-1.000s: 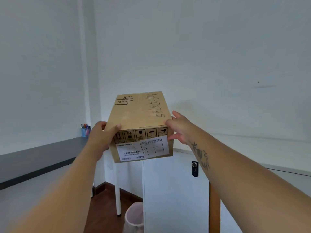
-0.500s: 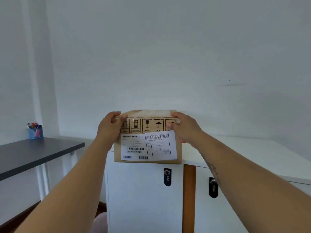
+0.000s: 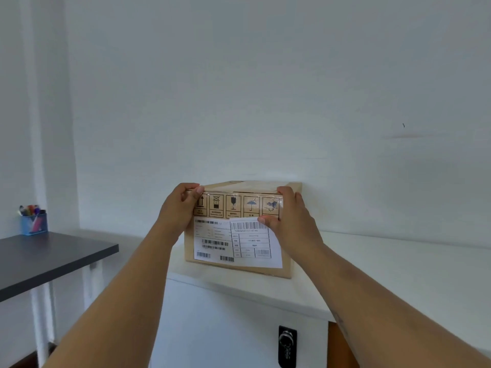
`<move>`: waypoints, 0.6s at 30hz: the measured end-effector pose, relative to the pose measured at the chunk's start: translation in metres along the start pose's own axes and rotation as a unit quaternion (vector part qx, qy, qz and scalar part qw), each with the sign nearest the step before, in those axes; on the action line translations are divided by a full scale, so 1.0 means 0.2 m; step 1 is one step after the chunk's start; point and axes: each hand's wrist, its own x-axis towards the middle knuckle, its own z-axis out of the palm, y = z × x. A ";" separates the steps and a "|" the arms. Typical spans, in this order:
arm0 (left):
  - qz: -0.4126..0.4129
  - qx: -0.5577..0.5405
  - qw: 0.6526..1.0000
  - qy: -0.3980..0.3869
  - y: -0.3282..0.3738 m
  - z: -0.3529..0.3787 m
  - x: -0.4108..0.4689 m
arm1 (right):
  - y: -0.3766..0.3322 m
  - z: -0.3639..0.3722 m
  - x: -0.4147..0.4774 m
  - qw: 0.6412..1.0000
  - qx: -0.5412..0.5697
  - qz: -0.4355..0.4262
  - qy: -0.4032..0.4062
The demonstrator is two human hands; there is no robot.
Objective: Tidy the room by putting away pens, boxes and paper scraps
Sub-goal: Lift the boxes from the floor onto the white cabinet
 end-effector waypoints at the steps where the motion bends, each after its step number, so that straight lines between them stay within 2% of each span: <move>1: -0.002 -0.002 1.000 0.000 -0.02 0.01 0.03 | 0.01 0.02 0.02 1.000 0.000 0.001 0.000; 18: -0.001 -0.016 1.000 -0.023 -0.21 0.06 0.29 | 0.06 0.16 0.18 1.000 -0.023 0.001 0.003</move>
